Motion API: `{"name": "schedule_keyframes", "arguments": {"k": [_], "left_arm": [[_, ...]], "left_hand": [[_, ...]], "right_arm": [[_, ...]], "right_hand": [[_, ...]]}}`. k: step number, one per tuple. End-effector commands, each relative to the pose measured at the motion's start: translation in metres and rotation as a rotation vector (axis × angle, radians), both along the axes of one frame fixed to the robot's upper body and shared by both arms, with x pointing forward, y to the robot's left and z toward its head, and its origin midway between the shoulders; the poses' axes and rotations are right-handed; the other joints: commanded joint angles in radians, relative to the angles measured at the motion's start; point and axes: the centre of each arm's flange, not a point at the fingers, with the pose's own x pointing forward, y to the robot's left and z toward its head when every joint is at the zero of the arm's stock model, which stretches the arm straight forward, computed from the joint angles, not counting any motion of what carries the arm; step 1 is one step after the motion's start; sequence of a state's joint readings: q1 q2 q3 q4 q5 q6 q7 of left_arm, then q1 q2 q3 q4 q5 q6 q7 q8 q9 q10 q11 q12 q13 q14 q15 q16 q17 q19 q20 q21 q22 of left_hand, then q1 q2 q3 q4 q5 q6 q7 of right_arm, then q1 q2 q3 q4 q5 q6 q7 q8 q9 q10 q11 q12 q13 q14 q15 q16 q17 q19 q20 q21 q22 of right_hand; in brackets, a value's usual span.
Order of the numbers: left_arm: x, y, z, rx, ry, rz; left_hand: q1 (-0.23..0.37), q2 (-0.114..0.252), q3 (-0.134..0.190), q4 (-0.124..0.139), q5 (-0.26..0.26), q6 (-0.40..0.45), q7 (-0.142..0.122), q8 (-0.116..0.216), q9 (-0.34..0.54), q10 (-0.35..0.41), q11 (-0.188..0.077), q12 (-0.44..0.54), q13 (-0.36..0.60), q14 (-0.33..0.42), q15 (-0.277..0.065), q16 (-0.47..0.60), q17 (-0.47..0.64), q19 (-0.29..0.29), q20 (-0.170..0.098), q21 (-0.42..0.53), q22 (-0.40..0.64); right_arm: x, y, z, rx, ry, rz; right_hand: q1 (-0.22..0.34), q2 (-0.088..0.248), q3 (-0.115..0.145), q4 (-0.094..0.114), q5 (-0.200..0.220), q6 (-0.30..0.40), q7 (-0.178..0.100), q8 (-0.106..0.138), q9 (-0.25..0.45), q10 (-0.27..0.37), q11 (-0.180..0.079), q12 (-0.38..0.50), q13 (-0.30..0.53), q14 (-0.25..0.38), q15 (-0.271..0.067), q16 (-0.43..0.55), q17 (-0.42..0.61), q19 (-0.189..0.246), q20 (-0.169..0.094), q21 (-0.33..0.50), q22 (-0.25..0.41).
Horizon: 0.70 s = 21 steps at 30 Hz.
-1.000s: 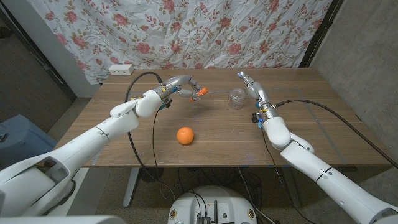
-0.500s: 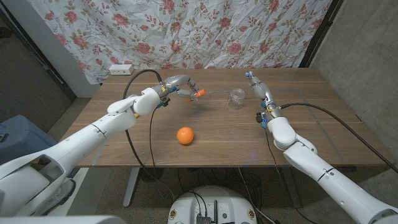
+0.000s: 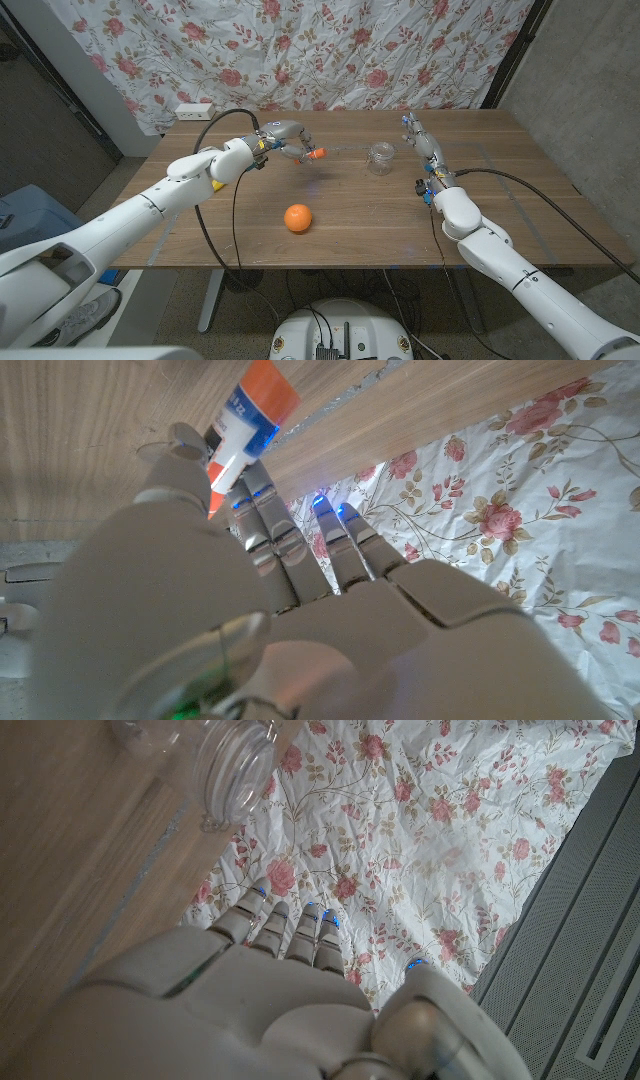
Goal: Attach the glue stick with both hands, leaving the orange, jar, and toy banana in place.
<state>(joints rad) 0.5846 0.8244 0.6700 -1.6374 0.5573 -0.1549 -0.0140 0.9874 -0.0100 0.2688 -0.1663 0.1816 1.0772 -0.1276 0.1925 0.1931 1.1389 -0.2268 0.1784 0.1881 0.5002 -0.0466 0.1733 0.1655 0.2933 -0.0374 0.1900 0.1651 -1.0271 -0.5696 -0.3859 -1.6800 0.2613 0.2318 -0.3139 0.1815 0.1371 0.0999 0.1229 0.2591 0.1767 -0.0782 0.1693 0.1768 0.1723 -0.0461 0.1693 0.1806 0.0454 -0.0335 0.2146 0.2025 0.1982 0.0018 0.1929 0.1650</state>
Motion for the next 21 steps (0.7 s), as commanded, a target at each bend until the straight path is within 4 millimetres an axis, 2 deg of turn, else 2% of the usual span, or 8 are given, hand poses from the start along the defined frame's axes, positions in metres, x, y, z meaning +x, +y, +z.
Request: {"name": "schedule_keyframes", "arguments": {"k": [1,21], "left_arm": [[-0.002,0.01,-0.009,0.084,-0.009,0.025],[-0.001,0.02,-0.02,0.21,-0.009,0.072]], "left_hand": [[0.045,0.064,0.002,0.006,0.006,0.024,-0.036,0.005,0.004,-0.003,0.001,0.007,0.005,-0.002,-0.159,0.004,0.003,-0.002,-0.055,-0.003,0.004],[0.04,0.063,-0.001,0.006,0.006,0.012,-0.046,0.005,0.004,-0.021,0.0,0.007,0.005,-0.007,-0.159,0.004,0.003,-0.013,-0.054,-0.005,0.004]], "right_arm": [[0.0,-0.007,-0.005,0.058,0.042,0.029],[0.005,-0.009,-0.017,0.15,0.093,0.078]], "right_hand": [[-0.013,0.003,0.005,0.007,-0.001,-0.015,0.003,-0.001,-0.001,-0.012,0.006,0.005,0.003,0.015,0.013,0.002,0.004,0.005,0.007,-0.003,0.003],[-0.027,0.006,0.009,0.012,0.0,-0.027,0.008,0.007,-0.001,-0.029,0.007,0.009,0.002,0.003,0.021,-0.004,0.006,-0.007,0.012,-0.007,0.003]]}}
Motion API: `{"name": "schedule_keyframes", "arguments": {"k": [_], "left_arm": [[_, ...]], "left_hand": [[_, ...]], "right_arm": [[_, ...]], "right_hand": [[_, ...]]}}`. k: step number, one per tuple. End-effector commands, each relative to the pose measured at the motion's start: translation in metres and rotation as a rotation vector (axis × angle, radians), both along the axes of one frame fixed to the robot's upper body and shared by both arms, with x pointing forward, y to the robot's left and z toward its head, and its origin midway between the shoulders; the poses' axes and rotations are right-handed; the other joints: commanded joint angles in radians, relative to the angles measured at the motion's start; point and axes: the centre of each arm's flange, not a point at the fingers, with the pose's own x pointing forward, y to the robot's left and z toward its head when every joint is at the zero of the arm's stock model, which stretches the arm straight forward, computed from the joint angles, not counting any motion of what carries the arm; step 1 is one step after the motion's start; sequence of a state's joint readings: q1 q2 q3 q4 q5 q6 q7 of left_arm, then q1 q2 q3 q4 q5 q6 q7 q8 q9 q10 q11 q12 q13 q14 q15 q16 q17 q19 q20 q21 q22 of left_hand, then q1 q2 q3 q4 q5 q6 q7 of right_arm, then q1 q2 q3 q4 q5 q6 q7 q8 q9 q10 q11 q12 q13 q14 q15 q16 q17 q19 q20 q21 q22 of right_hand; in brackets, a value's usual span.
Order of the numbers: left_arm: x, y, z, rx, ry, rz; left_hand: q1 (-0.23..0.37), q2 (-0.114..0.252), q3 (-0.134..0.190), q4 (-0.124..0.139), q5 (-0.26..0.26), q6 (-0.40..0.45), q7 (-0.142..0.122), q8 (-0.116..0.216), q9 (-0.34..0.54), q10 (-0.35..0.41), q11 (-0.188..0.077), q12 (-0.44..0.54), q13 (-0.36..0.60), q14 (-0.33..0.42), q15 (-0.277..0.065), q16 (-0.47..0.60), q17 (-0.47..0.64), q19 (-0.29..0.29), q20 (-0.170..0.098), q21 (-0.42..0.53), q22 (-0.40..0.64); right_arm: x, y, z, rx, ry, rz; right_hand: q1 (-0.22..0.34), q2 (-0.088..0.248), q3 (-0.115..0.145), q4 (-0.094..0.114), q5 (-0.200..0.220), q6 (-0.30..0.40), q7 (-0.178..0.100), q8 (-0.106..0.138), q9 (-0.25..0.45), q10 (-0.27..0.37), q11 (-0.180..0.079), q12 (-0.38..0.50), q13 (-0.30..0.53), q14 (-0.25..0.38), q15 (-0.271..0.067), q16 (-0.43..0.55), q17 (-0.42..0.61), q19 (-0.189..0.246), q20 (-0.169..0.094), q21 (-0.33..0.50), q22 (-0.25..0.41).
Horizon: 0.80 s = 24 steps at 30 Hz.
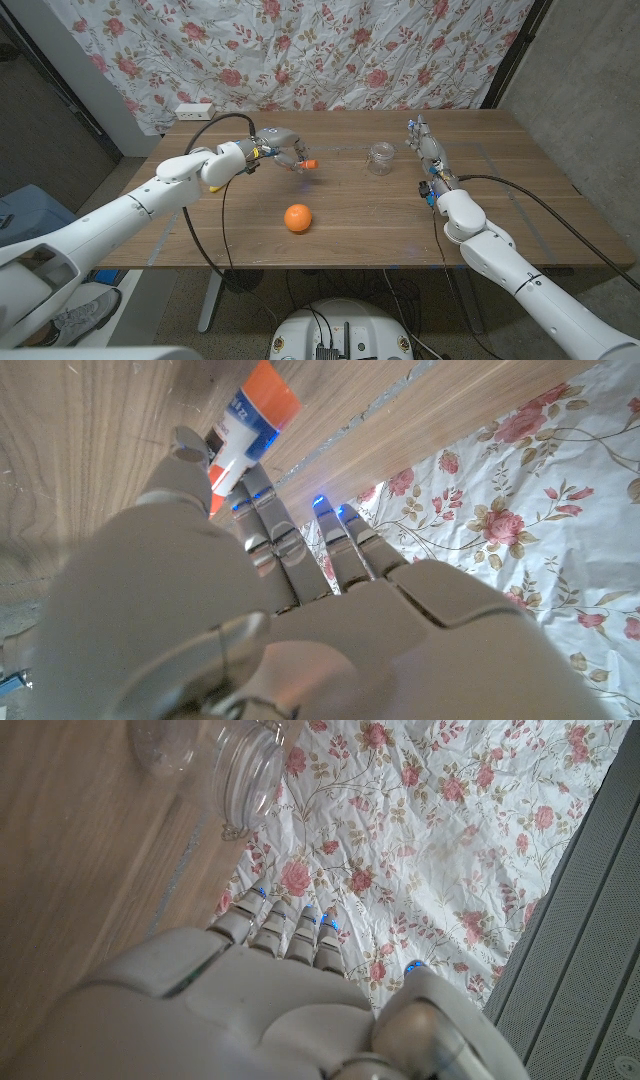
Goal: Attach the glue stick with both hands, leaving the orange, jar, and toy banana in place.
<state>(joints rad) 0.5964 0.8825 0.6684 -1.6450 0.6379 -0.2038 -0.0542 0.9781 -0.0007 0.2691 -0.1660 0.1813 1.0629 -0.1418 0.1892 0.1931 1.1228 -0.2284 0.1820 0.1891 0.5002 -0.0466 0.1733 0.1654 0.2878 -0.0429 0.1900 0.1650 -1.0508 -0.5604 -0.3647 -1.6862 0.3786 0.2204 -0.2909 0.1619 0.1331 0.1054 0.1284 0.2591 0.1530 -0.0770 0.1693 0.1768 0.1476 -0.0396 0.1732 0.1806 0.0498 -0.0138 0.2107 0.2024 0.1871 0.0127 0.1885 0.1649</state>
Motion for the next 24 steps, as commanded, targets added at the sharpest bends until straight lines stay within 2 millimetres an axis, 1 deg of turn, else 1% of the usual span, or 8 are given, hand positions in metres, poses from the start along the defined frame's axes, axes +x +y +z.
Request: {"name": "schedule_keyframes", "arguments": {"k": [1,15,24], "left_arm": [[0.001,0.004,-0.006,0.076,-0.012,0.033],[0.003,0.006,-0.015,0.136,-0.011,0.098],[0.005,0.006,-0.023,0.129,0.008,0.13]], "left_hand": [[0.049,0.054,-0.002,0.006,0.006,0.026,-0.032,0.009,0.004,-0.005,0.002,0.003,0.004,-0.007,-0.159,0.003,0.003,-0.009,-0.049,-0.005,0.004],[0.044,0.054,-0.004,0.007,0.006,0.016,-0.035,0.01,0.007,-0.015,0.002,0.004,0.005,-0.015,-0.157,0.002,0.002,-0.017,-0.048,-0.006,0.004],[0.04,0.056,-0.005,0.009,0.006,0.01,-0.037,0.012,0.01,-0.021,0.002,0.004,0.005,-0.018,-0.156,0.003,0.002,-0.021,-0.048,-0.006,0.004]], "right_arm": [[0.003,-0.002,-0.008,0.053,0.031,0.03],[0.011,-0.001,-0.013,0.074,0.047,0.057],[0.017,-0.002,-0.014,0.08,0.046,0.065]], "right_hand": [[-0.008,0.01,0.004,0.007,0.0,-0.004,0.007,0.007,-0.001,-0.005,0.001,0.005,0.002,-0.001,0.002,0.0,0.006,0.004,0.001,-0.003,0.003],[-0.013,0.01,0.007,0.007,0.001,-0.003,0.008,0.011,-0.001,-0.008,0.0,0.007,0.002,0.0,0.005,0.0,0.006,0.003,0.0,-0.003,0.003],[-0.016,0.01,0.009,0.008,0.002,0.0,0.011,0.013,-0.001,-0.006,-0.001,0.01,0.002,0.004,0.007,0.001,0.006,0.007,0.001,-0.001,0.003]]}}
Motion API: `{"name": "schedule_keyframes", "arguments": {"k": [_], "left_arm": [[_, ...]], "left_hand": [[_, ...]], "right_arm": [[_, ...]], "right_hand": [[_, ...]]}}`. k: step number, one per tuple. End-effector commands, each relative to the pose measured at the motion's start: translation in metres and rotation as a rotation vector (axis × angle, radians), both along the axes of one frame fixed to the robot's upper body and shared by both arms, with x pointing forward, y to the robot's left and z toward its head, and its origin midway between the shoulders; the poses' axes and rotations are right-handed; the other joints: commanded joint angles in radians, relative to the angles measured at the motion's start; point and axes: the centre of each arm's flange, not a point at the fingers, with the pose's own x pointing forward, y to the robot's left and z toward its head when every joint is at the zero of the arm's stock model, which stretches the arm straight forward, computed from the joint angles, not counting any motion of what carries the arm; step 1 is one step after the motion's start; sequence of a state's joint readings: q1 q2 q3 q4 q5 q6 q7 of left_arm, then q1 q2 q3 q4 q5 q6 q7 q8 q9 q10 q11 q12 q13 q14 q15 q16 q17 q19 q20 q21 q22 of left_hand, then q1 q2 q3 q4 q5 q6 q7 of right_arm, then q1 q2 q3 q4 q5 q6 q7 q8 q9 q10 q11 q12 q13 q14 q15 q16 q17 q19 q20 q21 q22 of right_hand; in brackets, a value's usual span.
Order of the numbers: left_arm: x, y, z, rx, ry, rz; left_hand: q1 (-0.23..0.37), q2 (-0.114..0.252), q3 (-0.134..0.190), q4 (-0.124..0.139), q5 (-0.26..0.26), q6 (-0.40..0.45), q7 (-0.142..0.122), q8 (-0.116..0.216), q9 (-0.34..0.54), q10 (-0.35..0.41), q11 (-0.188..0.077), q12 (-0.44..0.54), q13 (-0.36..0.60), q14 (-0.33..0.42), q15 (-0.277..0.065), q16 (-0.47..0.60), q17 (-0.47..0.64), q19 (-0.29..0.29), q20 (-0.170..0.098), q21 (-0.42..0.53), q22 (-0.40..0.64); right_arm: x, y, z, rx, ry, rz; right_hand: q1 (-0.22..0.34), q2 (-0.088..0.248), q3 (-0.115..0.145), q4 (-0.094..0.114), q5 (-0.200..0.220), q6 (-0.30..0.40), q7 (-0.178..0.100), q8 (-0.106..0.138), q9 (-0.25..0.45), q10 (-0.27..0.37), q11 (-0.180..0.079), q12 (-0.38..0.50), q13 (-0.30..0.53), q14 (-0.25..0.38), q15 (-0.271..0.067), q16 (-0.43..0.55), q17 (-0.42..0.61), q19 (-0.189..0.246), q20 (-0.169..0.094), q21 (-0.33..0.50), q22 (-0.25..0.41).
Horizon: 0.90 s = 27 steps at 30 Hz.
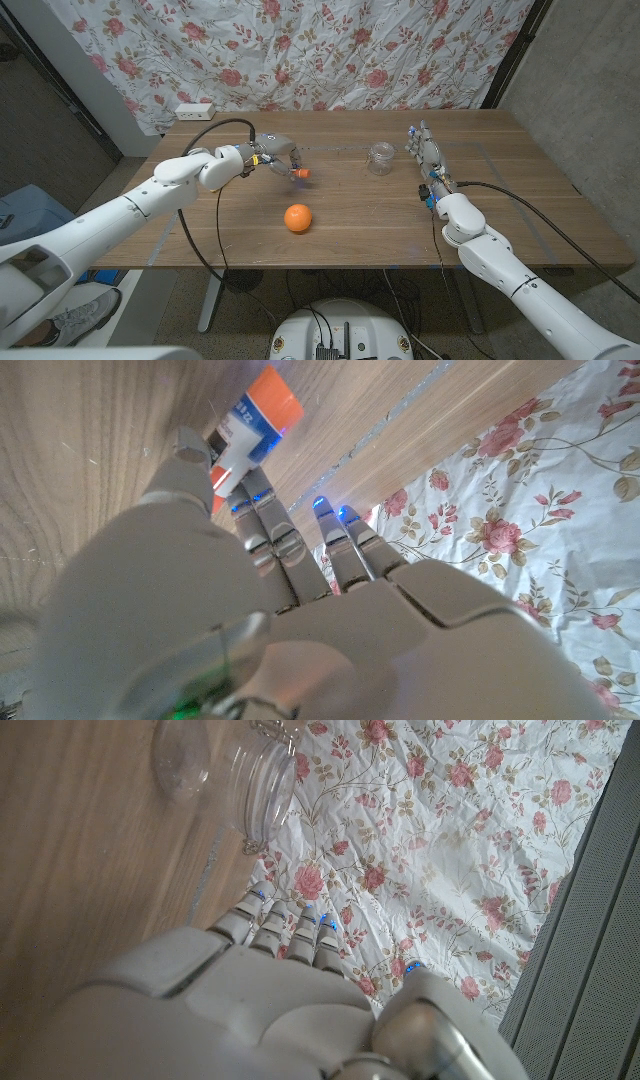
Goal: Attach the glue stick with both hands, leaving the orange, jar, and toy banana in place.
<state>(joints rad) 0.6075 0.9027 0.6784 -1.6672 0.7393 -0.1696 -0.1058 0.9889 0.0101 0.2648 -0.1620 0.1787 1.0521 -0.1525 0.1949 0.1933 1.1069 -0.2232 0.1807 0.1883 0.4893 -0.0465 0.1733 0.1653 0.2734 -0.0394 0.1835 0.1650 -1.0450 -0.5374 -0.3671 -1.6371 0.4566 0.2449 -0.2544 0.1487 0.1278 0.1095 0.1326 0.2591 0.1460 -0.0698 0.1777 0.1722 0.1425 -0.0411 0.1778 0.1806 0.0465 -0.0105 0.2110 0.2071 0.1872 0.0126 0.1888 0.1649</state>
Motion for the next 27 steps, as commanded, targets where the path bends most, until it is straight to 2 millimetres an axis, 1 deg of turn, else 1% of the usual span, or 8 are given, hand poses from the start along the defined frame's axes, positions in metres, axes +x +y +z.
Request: {"name": "schedule_keyframes", "arguments": {"k": [1,8,15,27], "left_arm": [[0.002,0.0,-0.01,0.021,0.009,0.056],[0.002,-0.003,-0.016,0.028,0.018,0.081],[0.002,-0.007,-0.021,0.043,0.017,0.097],[0.003,-0.005,-0.026,0.058,0.031,0.134]], "left_hand": [[0.029,0.045,-0.001,0.005,0.009,0.019,-0.028,0.006,0.011,-0.006,-0.003,0.005,0.005,-0.007,-0.155,0.003,0.002,-0.007,-0.052,0.0,0.004],[0.019,0.044,-0.006,0.008,0.008,0.013,-0.03,0.007,0.014,-0.013,-0.003,0.005,0.005,-0.011,-0.152,0.003,0.002,-0.012,-0.048,0.0,0.004],[0.014,0.044,-0.007,0.009,0.008,0.006,-0.032,0.008,0.016,-0.019,-0.003,0.006,0.006,-0.015,-0.152,0.002,0.002,-0.017,-0.048,0.0,0.004],[0.006,0.044,-0.01,0.009,0.008,-0.005,-0.04,0.009,0.019,-0.027,-0.003,0.006,0.006,-0.023,-0.15,0.001,0.001,-0.031,-0.049,-0.002,0.004]], "right_arm": [[0.007,0.0,-0.002,0.014,0.004,0.022],[0.011,-0.001,-0.006,0.026,0.006,0.034],[0.011,-0.004,-0.009,0.033,0.016,0.033],[0.008,-0.006,-0.015,0.042,0.031,0.032]], "right_hand": [[-0.003,0.015,0.005,0.004,0.002,0.007,0.005,0.005,0.003,0.0,0.0,0.006,0.002,0.008,0.004,0.001,0.001,0.007,0.001,-0.001,0.003],[-0.007,0.013,0.006,0.004,0.002,0.007,0.008,0.006,0.003,0.002,0.004,0.008,0.002,0.011,0.014,0.002,0.002,0.015,0.001,0.002,0.003],[-0.009,0.012,0.007,0.004,0.002,0.008,0.007,0.006,0.003,0.004,0.006,0.009,0.002,0.011,0.013,0.002,0.002,0.017,-0.002,0.002,0.003],[-0.012,0.013,0.01,0.004,0.003,0.011,0.01,0.008,0.003,0.009,0.009,0.011,0.002,0.015,0.005,0.003,0.002,0.02,-0.006,0.002,0.003]]}}
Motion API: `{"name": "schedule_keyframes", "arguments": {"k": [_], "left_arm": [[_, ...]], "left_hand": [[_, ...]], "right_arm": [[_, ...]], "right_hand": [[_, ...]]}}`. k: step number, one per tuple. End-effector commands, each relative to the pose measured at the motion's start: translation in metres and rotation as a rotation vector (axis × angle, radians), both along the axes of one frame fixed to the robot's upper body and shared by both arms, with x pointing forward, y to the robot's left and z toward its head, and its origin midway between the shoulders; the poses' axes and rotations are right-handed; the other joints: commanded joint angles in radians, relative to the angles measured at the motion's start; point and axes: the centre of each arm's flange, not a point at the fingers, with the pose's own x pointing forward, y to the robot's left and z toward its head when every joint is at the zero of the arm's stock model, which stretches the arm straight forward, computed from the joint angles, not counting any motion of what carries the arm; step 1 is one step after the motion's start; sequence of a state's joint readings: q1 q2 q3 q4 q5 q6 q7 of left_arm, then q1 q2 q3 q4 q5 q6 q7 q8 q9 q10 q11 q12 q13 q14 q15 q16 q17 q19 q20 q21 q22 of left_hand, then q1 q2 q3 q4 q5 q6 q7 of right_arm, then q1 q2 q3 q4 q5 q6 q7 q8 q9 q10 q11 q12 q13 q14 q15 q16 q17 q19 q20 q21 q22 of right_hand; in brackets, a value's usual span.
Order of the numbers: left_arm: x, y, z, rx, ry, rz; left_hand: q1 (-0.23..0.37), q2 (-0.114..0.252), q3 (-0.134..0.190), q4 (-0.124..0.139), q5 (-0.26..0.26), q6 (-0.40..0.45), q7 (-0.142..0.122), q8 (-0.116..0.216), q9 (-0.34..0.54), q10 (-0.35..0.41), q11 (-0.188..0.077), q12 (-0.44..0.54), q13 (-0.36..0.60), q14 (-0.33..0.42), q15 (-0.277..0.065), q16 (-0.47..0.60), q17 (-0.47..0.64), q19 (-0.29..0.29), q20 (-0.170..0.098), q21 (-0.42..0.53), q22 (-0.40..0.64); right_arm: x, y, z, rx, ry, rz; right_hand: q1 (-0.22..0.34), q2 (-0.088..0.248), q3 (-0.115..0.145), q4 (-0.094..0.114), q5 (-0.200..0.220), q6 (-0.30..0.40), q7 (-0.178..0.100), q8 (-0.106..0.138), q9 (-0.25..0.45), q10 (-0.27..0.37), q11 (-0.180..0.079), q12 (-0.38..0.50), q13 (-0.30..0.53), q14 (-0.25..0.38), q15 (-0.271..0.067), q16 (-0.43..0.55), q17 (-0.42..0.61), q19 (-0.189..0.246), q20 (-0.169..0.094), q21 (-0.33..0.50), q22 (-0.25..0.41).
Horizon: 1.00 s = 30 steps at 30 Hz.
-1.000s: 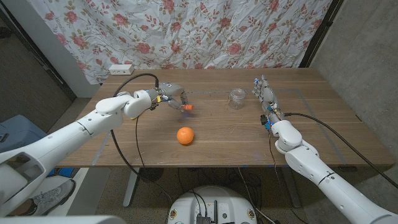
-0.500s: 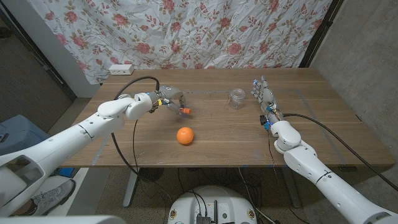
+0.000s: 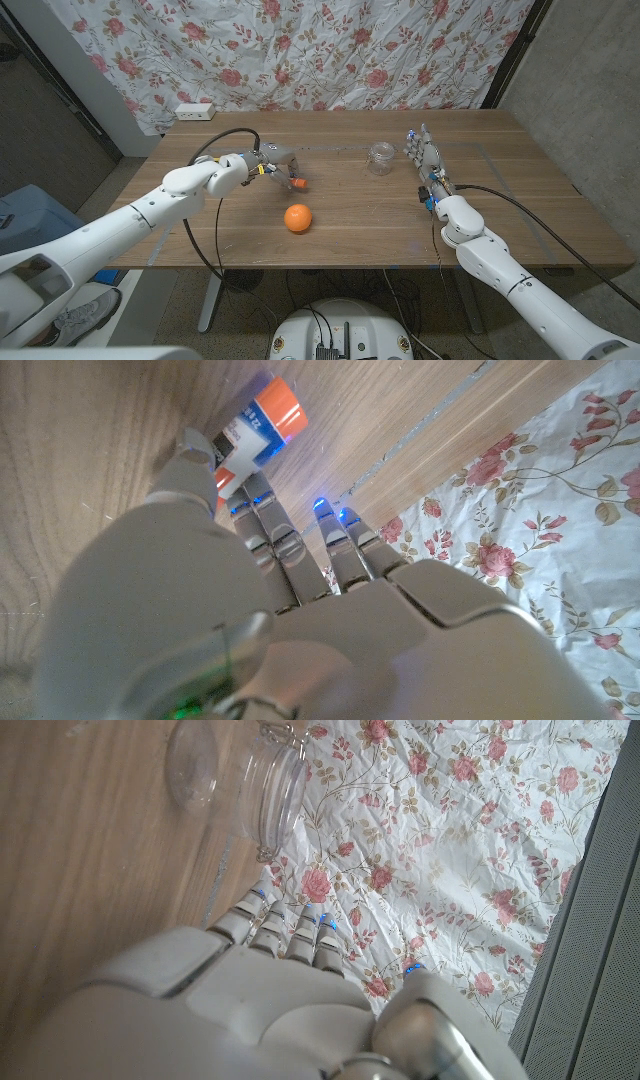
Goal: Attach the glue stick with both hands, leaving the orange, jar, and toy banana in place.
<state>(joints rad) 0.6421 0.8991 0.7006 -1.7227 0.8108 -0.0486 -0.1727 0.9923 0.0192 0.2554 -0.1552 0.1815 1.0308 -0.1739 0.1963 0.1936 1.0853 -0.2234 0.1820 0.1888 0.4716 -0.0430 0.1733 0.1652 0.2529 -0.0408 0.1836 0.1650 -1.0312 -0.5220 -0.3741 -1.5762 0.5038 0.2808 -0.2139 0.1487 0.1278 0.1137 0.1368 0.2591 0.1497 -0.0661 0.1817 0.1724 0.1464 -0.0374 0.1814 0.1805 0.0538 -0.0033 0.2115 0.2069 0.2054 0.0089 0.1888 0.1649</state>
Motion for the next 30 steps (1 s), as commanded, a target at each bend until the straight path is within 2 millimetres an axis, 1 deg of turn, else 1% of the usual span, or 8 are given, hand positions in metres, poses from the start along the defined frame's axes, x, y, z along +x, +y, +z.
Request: {"name": "schedule_keyframes", "arguments": {"k": [1,10,16,18,19,22,26,30], "left_arm": [[0.0015,0.0,-0.0057,0.024,0.008,0.041],[0.0029,0.0002,-0.0065,0.045,0.001,0.063],[0.0034,0.0009,-0.005,0.054,-0.012,0.069],[0.0032,0.0009,-0.0046,0.056,-0.016,0.068],[0.0032,0.0009,-0.0042,0.059,-0.017,0.069],[0.0034,0.0008,-0.0029,0.06,-0.015,0.07],[0.0031,0.0018,-0.0017,0.059,-0.013,0.078],[0.0018,0.0029,-0.0008,0.06,-0.012,0.087]], "left_hand": [[0.001,0.035,-0.001,0.003,0.005,0.012,-0.018,0.007,0.019,-0.007,-0.003,0.005,0.005,-0.006,-0.153,0.002,0.001,-0.011,-0.048,-0.002,0.004],[-0.013,0.03,-0.007,0.004,0.005,-0.006,-0.023,0.006,0.022,-0.025,-0.002,0.003,0.005,-0.016,-0.149,0.001,0.001,-0.015,-0.047,0.0,0.004],[-0.029,0.022,-0.014,0.003,0.005,-0.042,-0.021,-0.001,0.021,-0.058,-0.002,-0.001,0.003,-0.019,-0.143,0.003,0.0,-0.022,-0.044,0.001,0.004],[-0.032,0.019,-0.016,0.002,0.005,-0.047,-0.021,-0.002,0.018,-0.066,-0.002,-0.001,0.003,-0.021,-0.144,0.002,0.0,-0.03,-0.041,-0.001,0.004],[-0.035,0.015,-0.017,0.001,0.006,-0.058,-0.027,-0.004,0.017,-0.077,-0.002,-0.001,0.003,-0.023,-0.144,0.002,0.0,-0.036,-0.04,-0.001,0.004],[-0.039,0.011,-0.02,0.0,0.006,-0.064,-0.026,-0.003,0.017,-0.086,-0.002,-0.001,0.003,-0.028,-0.145,0.001,0.0,-0.052,-0.038,-0.005,0.004],[-0.049,0.003,-0.024,0.0,0.007,-0.099,-0.03,-0.009,0.014,-0.121,-0.002,-0.002,0.003,-0.041,-0.144,0.001,0.0,-0.066,-0.024,-0.003,0.004],[-0.055,-0.005,-0.027,-0.001,0.007,-0.121,-0.032,-0.011,0.011,-0.143,-0.002,-0.003,0.003,-0.048,-0.143,0.001,0.0,-0.073,-0.017,-0.002,0.004]], "right_arm": [[-0.0019,-0.0019,-0.0061,0.011,0.012,0.0],[-0.0018,0.0015,-0.0077,0.015,0.014,0.003],[-0.0006,0.0026,-0.0076,0.019,0.018,0.006],[0.0003,0.0035,-0.0071,0.019,0.017,0.007],[0.0008,0.0039,-0.0068,0.017,0.017,0.008],[0.0018,0.0046,-0.0062,0.017,0.017,0.012],[0.0027,0.005,-0.0062,0.017,0.022,0.017],[0.003,0.0049,-0.0069,0.018,0.023,0.016]], "right_hand": [[-0.012,0.013,0.006,-0.001,0.003,0.007,0.007,0.004,0.003,0.005,0.005,0.007,0.002,0.008,-0.002,0.003,0.002,0.002,-0.003,0.002,0.003],[-0.013,0.014,0.01,-0.002,0.004,0.008,0.007,0.004,0.003,0.01,0.007,0.009,0.002,0.01,-0.004,0.003,0.002,0.005,-0.004,0.002,0.003],[-0.014,0.014,0.012,-0.002,0.005,0.01,0.009,0.005,0.003,0.011,0.007,0.009,0.002,0.01,0.0,0.002,0.002,0.005,-0.004,0.002,0.003],[-0.015,0.014,0.012,-0.002,0.005,0.012,0.009,0.006,0.003,0.011,0.005,0.009,0.002,0.009,0.002,0.002,0.002,0.005,-0.004,0.002,0.003],[-0.015,0.014,0.013,-0.002,0.005,0.012,0.009,0.006,0.003,0.012,0.005,0.009,0.002,0.008,0.004,0.001,0.002,0.004,-0.002,0.001,0.003],[-0.016,0.013,0.014,-0.003,0.005,0.012,0.008,0.006,0.003,0.012,0.004,0.009,0.002,0.008,0.007,0.001,0.002,0.004,-0.001,0.001,0.003],[-0.017,0.013,0.015,-0.003,0.005,0.013,0.007,0.006,0.003,0.013,0.004,0.009,0.002,0.006,0.008,0.001,0.003,0.002,0.0,0.0,0.003],[-0.019,0.013,0.016,-0.002,0.005,0.014,0.006,0.006,0.003,0.013,0.004,0.009,0.002,0.003,0.014,0.0,0.003,0.0,0.002,-0.001,0.003]]}}
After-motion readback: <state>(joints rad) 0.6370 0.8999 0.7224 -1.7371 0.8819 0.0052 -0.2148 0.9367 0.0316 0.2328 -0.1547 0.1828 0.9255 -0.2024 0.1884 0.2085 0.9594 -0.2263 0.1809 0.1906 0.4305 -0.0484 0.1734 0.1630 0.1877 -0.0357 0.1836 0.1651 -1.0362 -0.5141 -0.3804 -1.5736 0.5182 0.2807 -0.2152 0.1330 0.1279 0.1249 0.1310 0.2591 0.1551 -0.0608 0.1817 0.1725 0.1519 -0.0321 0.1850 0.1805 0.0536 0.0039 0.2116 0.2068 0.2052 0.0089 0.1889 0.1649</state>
